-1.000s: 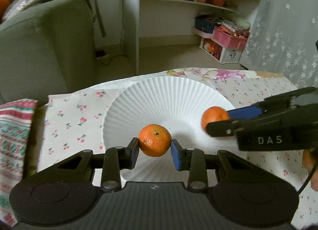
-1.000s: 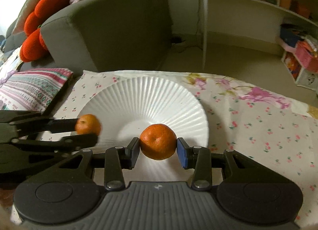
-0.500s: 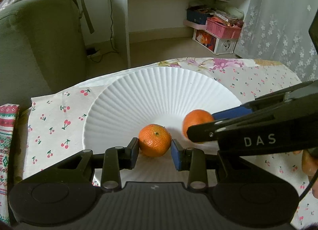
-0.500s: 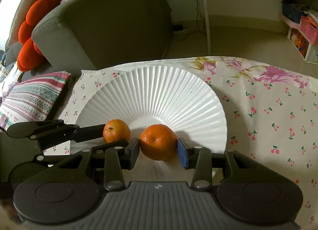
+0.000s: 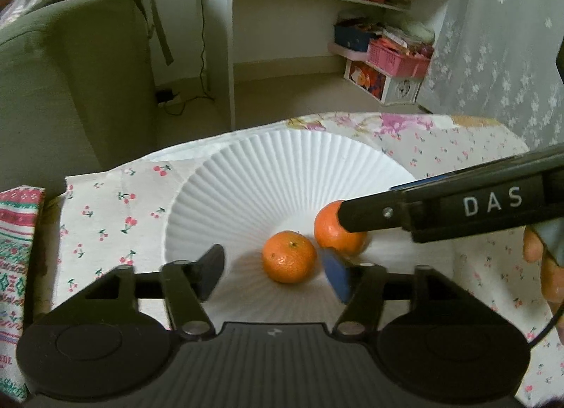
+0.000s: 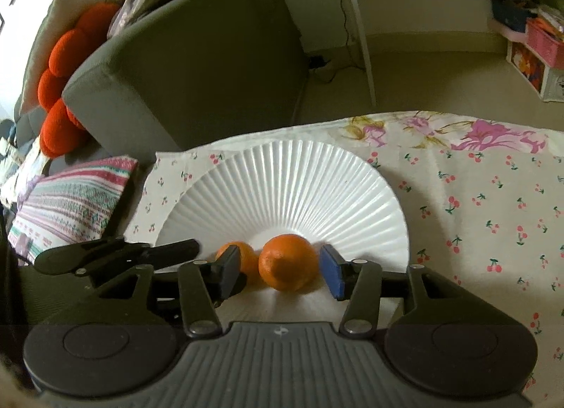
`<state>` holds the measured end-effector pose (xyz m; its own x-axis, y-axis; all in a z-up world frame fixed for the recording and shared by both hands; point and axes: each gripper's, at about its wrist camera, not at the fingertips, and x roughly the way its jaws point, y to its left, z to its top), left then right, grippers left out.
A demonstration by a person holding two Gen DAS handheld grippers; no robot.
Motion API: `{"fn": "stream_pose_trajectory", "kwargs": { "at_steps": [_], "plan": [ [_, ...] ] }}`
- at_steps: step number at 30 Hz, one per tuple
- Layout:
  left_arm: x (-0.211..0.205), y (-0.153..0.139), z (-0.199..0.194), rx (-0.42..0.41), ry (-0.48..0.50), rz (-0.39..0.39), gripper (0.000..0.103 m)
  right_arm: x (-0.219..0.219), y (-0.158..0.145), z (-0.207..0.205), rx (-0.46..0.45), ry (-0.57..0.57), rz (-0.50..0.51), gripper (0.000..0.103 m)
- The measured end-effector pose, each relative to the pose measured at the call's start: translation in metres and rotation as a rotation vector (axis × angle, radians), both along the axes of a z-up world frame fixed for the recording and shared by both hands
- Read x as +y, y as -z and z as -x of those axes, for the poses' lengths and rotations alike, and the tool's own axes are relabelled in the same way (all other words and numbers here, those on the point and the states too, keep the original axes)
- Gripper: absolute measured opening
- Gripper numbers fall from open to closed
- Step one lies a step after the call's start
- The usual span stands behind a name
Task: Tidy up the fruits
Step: 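Open the left gripper over the plate while the right gripper releases its mandarin beside it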
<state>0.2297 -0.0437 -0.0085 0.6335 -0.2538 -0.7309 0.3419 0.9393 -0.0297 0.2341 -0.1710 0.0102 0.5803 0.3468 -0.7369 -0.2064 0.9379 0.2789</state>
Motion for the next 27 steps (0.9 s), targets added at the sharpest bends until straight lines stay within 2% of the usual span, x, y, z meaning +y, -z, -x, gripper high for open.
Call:
{"fn": "stream_pose_trajectory", "kwargs": {
  "at_steps": [6, 13, 19, 24, 27],
  "plan": [
    [0.019, -0.019, 0.010, -0.010, -0.056, 0.040, 0.069, -0.003, -0.004, 0.009, -0.006, 0.023, 0.008, 0.061],
    [0.036, -0.034, 0.024, 0.006, -0.143, 0.060, 0.072, 0.001, -0.012, 0.019, -0.015, 0.042, -0.009, 0.071],
    [0.044, -0.038, 0.039, 0.027, -0.208, -0.011, 0.073, 0.007, -0.016, 0.033, 0.010, 0.042, 0.031, 0.077],
    [0.050, -0.047, 0.059, 0.027, -0.230, -0.019, 0.073, 0.008, -0.029, 0.050, 0.008, 0.044, 0.004, 0.080],
    [0.051, -0.052, 0.074, 0.009, -0.242, -0.043, 0.078, 0.015, -0.035, 0.064, -0.008, 0.025, 0.020, 0.083]
  ]
}}
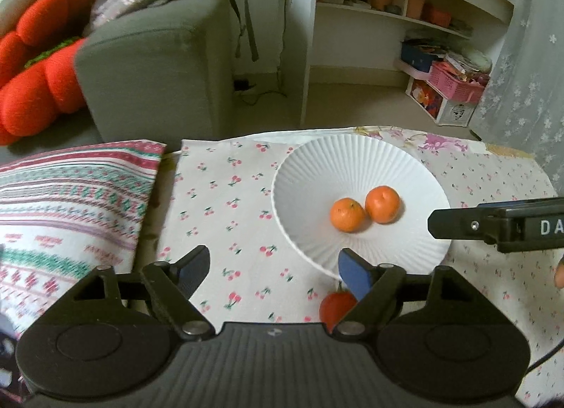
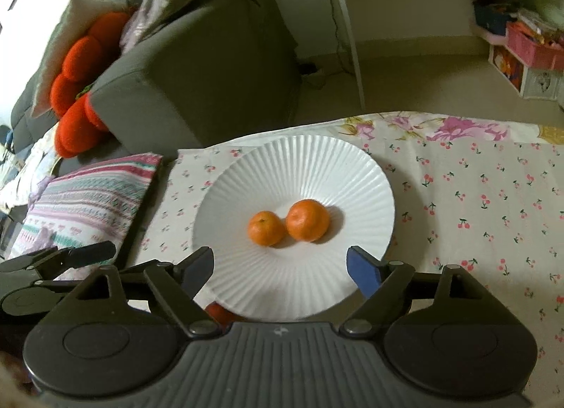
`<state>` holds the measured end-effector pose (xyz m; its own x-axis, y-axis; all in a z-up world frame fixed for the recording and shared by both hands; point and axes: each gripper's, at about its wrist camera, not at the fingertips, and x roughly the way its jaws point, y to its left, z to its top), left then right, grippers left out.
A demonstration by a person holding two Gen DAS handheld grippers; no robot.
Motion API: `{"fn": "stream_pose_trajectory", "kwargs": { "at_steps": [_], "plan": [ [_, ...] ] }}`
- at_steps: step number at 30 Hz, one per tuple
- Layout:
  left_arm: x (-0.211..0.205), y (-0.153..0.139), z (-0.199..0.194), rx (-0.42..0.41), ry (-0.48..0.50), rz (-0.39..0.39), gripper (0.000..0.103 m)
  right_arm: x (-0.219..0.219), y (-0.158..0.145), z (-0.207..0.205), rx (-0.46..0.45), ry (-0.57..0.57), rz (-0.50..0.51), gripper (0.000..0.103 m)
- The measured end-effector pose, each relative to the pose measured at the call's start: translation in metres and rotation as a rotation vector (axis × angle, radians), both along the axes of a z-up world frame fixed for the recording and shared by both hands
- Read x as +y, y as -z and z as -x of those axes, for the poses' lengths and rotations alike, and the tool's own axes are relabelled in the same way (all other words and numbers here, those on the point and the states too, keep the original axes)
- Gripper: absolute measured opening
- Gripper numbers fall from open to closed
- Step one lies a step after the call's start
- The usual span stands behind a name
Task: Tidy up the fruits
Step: 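Open the left gripper over the plate while the right gripper releases its mandarin beside it, then move both open grippers back from the plate to the fruit pile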
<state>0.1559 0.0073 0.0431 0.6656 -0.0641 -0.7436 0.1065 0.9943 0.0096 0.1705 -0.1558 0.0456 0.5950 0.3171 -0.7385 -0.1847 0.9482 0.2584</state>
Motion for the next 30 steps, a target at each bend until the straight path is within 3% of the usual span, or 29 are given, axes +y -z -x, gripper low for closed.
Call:
{"fn": "stream_pose_trajectory", "kwargs": {
  "at_steps": [16, 30],
  "plan": [
    [0.010, -0.002, 0.060, 0.014, 0.004, -0.032, 0.083, 0.032, -0.013, 0.067, -0.028, -0.074, 0.035, 0.092],
    [0.013, 0.031, 0.085, 0.102, 0.053, 0.013, 0.083, 0.028, -0.002, 0.090, 0.006, -0.073, 0.051, 0.092]
  ]
}}
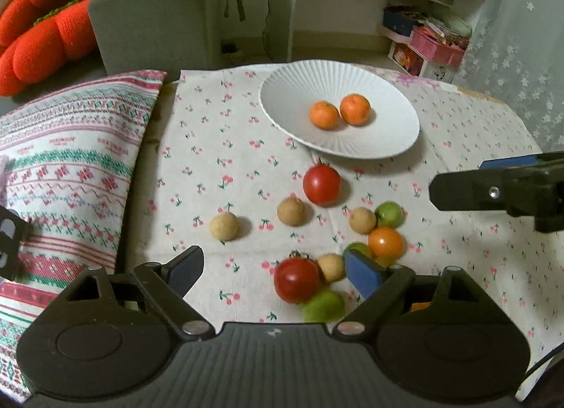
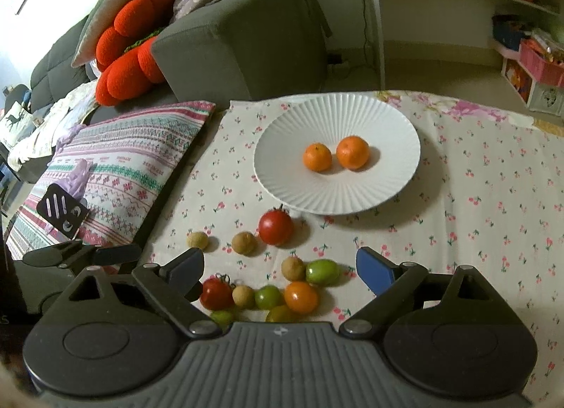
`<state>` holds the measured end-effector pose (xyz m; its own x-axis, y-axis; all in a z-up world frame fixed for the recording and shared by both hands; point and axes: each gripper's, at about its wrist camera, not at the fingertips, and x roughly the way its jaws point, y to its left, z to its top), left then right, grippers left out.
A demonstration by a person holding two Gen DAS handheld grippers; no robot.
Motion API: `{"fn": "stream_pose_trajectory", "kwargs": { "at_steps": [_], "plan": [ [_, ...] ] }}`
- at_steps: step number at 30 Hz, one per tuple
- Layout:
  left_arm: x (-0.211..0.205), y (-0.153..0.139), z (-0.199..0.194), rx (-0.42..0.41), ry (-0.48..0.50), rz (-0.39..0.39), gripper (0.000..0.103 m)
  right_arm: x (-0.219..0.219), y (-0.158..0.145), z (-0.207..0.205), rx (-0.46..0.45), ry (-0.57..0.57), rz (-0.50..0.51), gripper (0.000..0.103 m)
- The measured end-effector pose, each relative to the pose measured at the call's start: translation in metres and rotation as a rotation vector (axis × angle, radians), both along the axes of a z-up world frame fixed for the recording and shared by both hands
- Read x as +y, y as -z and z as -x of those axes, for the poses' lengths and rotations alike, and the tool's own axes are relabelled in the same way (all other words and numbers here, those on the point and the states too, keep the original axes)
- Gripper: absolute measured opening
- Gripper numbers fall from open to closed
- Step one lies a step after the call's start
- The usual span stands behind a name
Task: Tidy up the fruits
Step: 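Move both open grippers back from the plate to the fruit pile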
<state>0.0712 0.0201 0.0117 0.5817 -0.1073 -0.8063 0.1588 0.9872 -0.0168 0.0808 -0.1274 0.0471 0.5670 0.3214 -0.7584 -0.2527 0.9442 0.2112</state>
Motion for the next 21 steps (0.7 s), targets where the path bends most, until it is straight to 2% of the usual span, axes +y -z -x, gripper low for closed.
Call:
{"fn": "stream_pose_trajectory", "kwargs": {
  "at_steps": [2, 4, 9, 13, 18, 21],
  "plan": [
    [0.000, 0.004, 0.001, 0.011, 0.005, 0.004, 0.082, -0.002, 0.005, 0.004, 0.013, -0.004, -0.001, 0.092],
    [0.002, 0.010, -0.001, 0.024, 0.014, 0.023, 0.074, -0.006, 0.012, 0.008, 0.024, -0.005, 0.001, 0.092],
    [0.004, 0.021, -0.003, 0.062, 0.040, 0.055, 0.065, -0.018, 0.033, 0.015, 0.087, 0.003, -0.010, 0.087],
    [0.001, 0.024, -0.003, 0.064, 0.058, 0.069, 0.064, -0.015, 0.046, 0.021, 0.117, -0.026, 0.027, 0.084],
    [-0.007, 0.028, -0.005, 0.050, 0.100, 0.052, 0.064, -0.005, 0.055, 0.025, 0.105, -0.057, 0.112, 0.075],
    [-0.006, 0.032, -0.009, 0.070, 0.100, 0.056, 0.058, -0.006, 0.055, 0.026, 0.103, -0.066, 0.117, 0.072]
  ]
}}
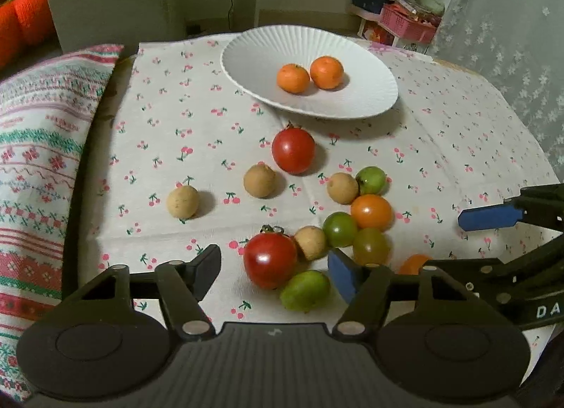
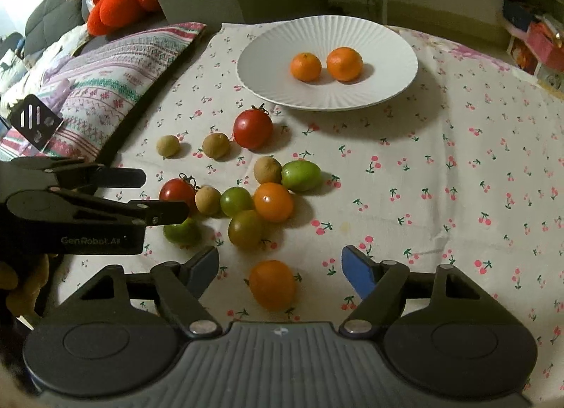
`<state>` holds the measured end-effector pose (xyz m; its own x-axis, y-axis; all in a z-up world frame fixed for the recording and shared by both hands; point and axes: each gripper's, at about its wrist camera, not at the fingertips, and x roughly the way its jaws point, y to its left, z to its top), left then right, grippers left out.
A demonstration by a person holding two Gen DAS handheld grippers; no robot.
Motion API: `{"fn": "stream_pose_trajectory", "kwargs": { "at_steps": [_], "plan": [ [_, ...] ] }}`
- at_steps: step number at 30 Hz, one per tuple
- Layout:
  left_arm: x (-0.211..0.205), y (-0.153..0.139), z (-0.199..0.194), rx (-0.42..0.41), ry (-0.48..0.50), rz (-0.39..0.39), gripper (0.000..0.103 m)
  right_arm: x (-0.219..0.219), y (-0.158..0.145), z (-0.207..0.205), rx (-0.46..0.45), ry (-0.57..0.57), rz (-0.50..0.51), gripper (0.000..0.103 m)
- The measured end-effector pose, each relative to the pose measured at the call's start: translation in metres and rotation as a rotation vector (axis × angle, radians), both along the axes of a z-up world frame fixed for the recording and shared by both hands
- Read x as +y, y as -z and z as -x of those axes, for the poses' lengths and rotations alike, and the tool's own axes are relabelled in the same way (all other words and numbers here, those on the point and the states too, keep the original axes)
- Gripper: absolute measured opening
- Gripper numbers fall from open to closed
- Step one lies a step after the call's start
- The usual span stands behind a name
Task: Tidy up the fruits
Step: 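Move both open grippers back from the plate to the fruit pile, then grasp a red tomato with the left gripper while the right gripper grasps an orange tomato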
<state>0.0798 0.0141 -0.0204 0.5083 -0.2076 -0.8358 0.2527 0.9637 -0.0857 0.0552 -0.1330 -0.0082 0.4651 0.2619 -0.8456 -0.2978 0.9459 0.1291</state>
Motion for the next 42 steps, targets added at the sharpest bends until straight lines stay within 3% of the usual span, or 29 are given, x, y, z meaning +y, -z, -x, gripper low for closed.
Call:
{"fn": "stream_pose_trajectory", "kwargs": {
  "at_steps": [6, 22, 31, 33, 36, 42],
  "plan": [
    [0.005, 0.005, -0.004, 0.037, -0.010, 0.041, 0.046, 0.009, 0.005, 0.005, -0.005, -0.056, 0.059, 0.066],
    [0.001, 0.008, -0.007, 0.041, 0.005, 0.051, 0.045, 0.019, 0.017, 0.004, 0.039, -0.091, 0.101, 0.048],
    [0.003, 0.009, -0.009, 0.056, -0.021, 0.067, 0.044, 0.022, 0.020, 0.003, 0.047, -0.102, 0.107, 0.029],
    [0.003, 0.009, -0.008, 0.050, -0.023, 0.063, 0.041, 0.022, 0.019, 0.003, 0.044, -0.102, 0.102, 0.028],
    [0.004, 0.007, -0.008, 0.043, -0.034, 0.056, 0.028, 0.023, 0.020, 0.003, 0.037, -0.104, 0.107, 0.028],
    [0.001, 0.008, -0.007, 0.041, -0.026, 0.045, 0.028, 0.024, 0.020, 0.003, 0.038, -0.107, 0.105, 0.027]
  ]
}}
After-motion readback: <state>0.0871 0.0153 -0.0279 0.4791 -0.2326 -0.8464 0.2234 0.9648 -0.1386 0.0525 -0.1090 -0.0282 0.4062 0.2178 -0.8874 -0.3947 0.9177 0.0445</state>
